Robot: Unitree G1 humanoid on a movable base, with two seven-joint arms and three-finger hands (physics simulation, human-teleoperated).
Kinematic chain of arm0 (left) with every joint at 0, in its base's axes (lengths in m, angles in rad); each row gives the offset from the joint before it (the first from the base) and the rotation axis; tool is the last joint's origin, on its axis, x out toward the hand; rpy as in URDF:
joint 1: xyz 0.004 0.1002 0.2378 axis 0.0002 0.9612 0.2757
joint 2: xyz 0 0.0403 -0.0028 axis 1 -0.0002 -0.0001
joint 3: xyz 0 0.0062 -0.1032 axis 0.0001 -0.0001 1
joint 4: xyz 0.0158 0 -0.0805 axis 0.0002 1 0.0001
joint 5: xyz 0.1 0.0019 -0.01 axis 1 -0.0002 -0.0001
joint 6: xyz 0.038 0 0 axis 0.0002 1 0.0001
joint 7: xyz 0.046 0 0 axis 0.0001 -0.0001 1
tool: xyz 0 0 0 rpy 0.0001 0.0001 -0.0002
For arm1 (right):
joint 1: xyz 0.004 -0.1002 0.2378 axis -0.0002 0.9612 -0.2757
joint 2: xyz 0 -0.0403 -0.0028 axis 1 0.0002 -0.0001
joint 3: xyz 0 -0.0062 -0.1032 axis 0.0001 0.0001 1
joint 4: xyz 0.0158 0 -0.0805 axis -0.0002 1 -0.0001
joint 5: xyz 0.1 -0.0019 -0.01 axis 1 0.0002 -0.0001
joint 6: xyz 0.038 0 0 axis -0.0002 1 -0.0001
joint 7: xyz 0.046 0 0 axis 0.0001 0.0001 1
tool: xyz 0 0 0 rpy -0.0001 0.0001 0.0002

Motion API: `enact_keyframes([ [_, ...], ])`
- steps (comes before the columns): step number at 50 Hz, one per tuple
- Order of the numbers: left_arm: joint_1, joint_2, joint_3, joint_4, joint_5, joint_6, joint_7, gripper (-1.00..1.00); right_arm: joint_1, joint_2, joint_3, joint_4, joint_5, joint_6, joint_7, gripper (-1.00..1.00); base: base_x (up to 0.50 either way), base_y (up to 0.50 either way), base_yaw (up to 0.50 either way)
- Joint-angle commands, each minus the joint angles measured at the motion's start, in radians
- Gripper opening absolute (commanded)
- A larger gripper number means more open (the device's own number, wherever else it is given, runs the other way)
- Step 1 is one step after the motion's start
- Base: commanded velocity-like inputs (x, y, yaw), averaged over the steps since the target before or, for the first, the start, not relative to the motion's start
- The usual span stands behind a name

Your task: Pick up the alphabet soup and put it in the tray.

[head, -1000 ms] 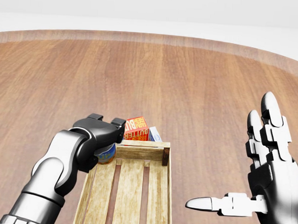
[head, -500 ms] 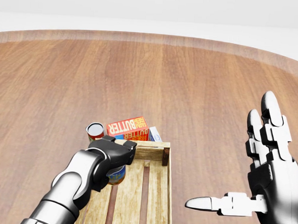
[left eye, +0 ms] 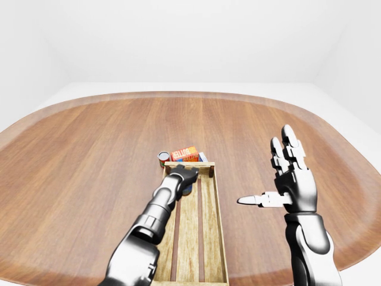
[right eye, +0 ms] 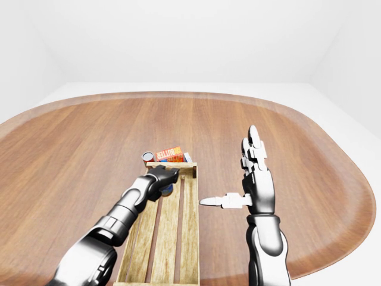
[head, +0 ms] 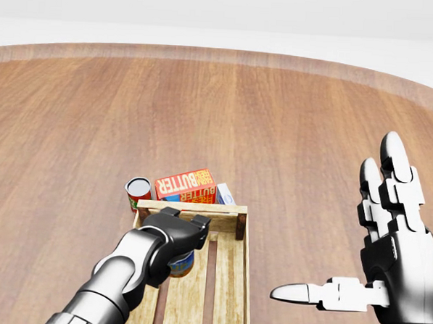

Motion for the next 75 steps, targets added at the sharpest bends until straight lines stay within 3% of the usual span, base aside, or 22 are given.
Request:
enact_keyframes([
  [1, -0.038, -0.018, -0.005, 0.109, 0.037, -0.008, 0.075, -0.99, 0.001, 0.0, -0.004, 0.002, 0.003, 0.0, 0.002, 1.0, 0.0, 0.0, 0.0],
  [5, -0.069, -0.025, -0.013, 0.232, 0.043, 0.008, 0.157, -0.99, 0.003, 0.001, -0.001, 0.0, 0.001, 0.0, 0.002, 1.0, 0.0, 0.0, 0.0],
  [7, -0.077, -0.026, -0.01, 0.251, 0.037, 0.018, 0.161, -0.99, 0.003, 0.001, 0.002, 0.001, -0.001, 0.0, 0.001, 1.0, 0.0, 0.0, 0.0],
  [10, -0.09, -0.025, -0.006, 0.279, 0.021, 0.007, 0.166, -0.99, 0.002, 0.002, 0.01, 0.001, -0.006, 0.0, -0.001, 1.0, 0.0, 0.0, 0.0],
  [19, -0.093, -0.036, -0.017, 0.35, 0.021, 0.016, 0.206, -0.99, 0.005, 0.001, 0.009, -0.005, -0.003, 0.0, -0.001, 1.0, 0.0, 0.0, 0.0],
  [23, -0.098, -0.038, -0.017, 0.372, 0.024, 0.03, 0.214, -0.99, 0.004, 0.001, 0.009, 0.0, -0.003, 0.0, -0.001, 1.0, 0.0, 0.0, 0.0],
  [44, -0.095, -0.05, -0.014, 0.384, 0.014, 0.038, 0.214, -0.98, 0.007, 0.002, 0.007, -0.011, -0.001, 0.0, 0.002, 1.0, 0.0, 0.0, 0.0],
  [45, -0.094, -0.05, -0.016, 0.384, 0.015, 0.037, 0.209, -0.19, 0.007, 0.002, 0.007, -0.012, -0.001, 0.0, 0.002, 1.0, 0.0, 0.0, 0.0],
  [46, -0.094, -0.051, -0.017, 0.384, 0.017, 0.041, 0.208, 1.0, 0.007, 0.002, 0.006, -0.012, 0.0, 0.0, 0.002, 1.0, 0.0, 0.0, 0.0],
  [55, -0.103, -0.046, -0.017, 0.375, 0.018, 0.046, 0.183, 1.0, -0.002, 0.0, 0.006, 0.0, 0.002, 0.0, 0.001, 1.0, 0.0, 0.0, 0.0],
  [68, -0.104, -0.035, -0.009, 0.284, -0.007, 0.02, 0.147, 1.0, -0.006, -0.002, 0.014, 0.011, -0.001, 0.0, -0.001, 1.0, 0.0, 0.0, 0.0],
  [72, -0.037, -0.014, -0.004, 0.044, -0.024, 0.007, 0.034, 1.0, -0.008, -0.002, 0.016, 0.016, -0.002, 0.0, -0.002, 1.0, 0.0, 0.0, 0.0],
  [74, 0.022, -0.004, -0.001, -0.122, -0.022, 0.008, -0.048, 1.0, -0.007, -0.002, 0.02, 0.015, -0.005, 0.0, -0.003, 1.0, 0.0, 0.0, 0.0],
  [75, 0.082, 0.006, 0.0, -0.287, -0.024, 0.002, -0.13, 1.0, -0.005, -0.001, 0.022, 0.009, -0.005, 0.0, -0.003, 1.0, 0.0, 0.0, 0.0],
])
